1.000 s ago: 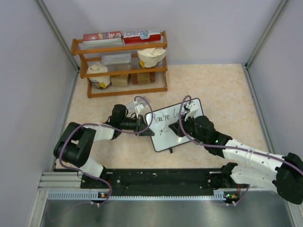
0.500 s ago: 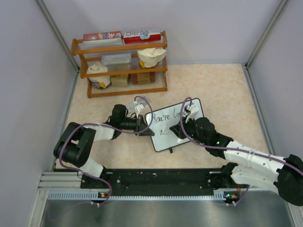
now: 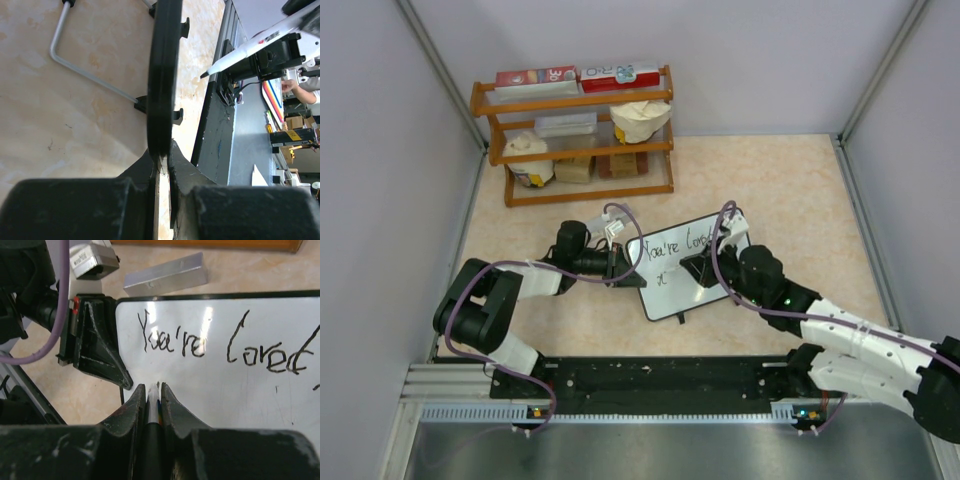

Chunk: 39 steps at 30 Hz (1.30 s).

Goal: Write a sentence on the whiteboard
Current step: Write a sentence at the center of the board.

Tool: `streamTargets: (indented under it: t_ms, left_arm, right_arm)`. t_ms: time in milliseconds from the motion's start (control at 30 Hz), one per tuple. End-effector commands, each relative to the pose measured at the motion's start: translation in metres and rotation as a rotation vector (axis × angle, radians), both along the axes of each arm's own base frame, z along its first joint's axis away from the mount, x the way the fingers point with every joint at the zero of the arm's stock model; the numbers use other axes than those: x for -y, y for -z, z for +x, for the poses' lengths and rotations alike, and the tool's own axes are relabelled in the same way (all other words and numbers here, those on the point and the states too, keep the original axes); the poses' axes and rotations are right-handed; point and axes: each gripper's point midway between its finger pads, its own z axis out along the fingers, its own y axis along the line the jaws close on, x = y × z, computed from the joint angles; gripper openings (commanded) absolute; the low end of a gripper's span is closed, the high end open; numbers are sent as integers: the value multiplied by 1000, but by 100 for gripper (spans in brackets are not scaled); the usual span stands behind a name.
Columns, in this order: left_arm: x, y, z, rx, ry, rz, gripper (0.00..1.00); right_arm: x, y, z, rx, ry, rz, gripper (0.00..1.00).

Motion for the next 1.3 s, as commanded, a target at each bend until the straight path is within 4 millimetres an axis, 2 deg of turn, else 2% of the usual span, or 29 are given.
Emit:
streamTargets:
  t_ms: [0, 300, 467, 867, 1267]
  left_arm:
    - [0, 4, -5, 20, 17, 10, 0]
    - [0, 4, -5, 20, 16, 10, 0]
    - [-1, 4, -4, 22, 14, 10, 0]
    - [0, 4, -4, 20, 16, 10, 0]
    - [0, 3, -4, 23, 15, 11, 0]
  right_arm:
    - [-5, -43, 19, 87, 35, 48, 0]
    - [-9, -38, 31, 69, 45, 25, 0]
    - [-5, -28, 32, 55, 58, -8, 0]
    - [1, 2, 27, 2, 65, -52, 0]
    - [6, 19, 16, -31, 43, -66, 0]
